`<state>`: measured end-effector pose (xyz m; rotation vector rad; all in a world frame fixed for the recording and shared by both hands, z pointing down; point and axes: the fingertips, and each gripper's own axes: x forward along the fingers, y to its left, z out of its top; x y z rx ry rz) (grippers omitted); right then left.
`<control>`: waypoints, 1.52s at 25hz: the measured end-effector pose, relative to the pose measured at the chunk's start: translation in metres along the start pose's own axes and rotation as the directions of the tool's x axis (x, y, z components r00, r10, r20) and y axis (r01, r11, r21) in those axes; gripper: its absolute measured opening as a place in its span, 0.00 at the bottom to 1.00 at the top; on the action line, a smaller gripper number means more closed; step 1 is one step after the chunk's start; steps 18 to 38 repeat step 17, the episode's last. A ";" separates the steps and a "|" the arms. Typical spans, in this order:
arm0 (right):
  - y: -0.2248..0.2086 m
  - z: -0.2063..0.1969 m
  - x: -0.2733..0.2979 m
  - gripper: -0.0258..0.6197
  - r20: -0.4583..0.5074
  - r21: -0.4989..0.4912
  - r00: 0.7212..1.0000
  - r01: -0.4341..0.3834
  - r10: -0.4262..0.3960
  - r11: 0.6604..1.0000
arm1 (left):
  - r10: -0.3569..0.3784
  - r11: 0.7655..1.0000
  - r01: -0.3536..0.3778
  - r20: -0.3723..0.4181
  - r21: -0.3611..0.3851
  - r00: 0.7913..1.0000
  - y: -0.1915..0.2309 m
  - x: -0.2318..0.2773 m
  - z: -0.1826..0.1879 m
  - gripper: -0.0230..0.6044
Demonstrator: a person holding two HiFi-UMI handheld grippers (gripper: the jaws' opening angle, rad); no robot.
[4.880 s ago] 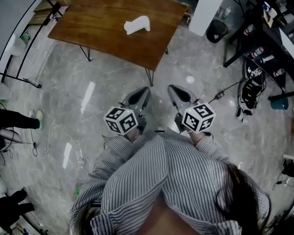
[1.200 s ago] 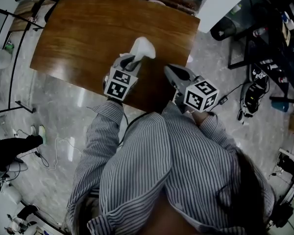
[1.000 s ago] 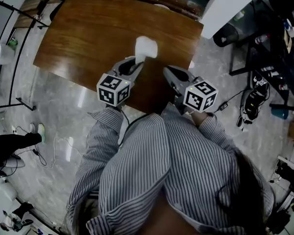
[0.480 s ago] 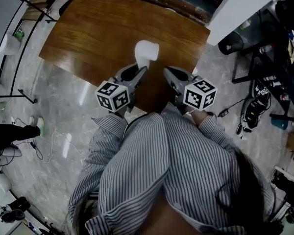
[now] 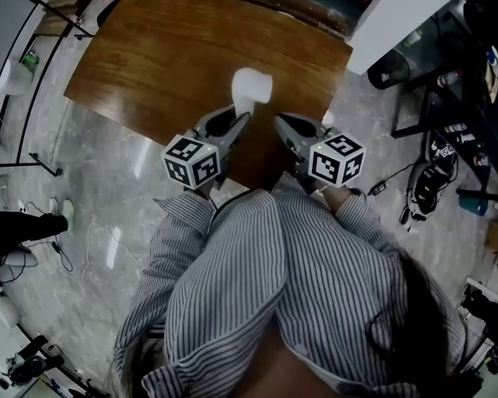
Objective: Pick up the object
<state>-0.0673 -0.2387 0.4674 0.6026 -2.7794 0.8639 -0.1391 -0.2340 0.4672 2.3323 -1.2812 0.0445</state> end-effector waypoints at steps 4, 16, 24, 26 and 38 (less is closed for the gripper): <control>-0.001 -0.002 -0.004 0.04 -0.007 -0.001 1.000 0.010 -0.010 1.000 | -0.003 0.999 0.005 -0.026 0.049 1.000 -0.006 0.002 -0.002 0.21; -0.002 -0.003 -0.006 0.04 -0.010 -0.006 1.000 0.028 -0.028 1.000 | 0.007 0.998 -0.006 -0.027 0.067 1.000 -0.005 -0.003 0.000 0.21; -0.003 -0.003 -0.006 0.04 -0.008 -0.006 1.000 0.028 -0.028 1.000 | 0.009 0.998 -0.008 -0.026 0.067 1.000 -0.004 -0.003 0.000 0.21; -0.003 -0.003 -0.006 0.04 -0.008 -0.006 1.000 0.028 -0.028 1.000 | 0.009 0.998 -0.008 -0.026 0.067 1.000 -0.004 -0.003 0.000 0.21; -0.003 -0.003 -0.006 0.04 -0.008 -0.006 1.000 0.028 -0.028 1.000 | 0.009 0.998 -0.008 -0.026 0.067 1.000 -0.004 -0.003 0.000 0.21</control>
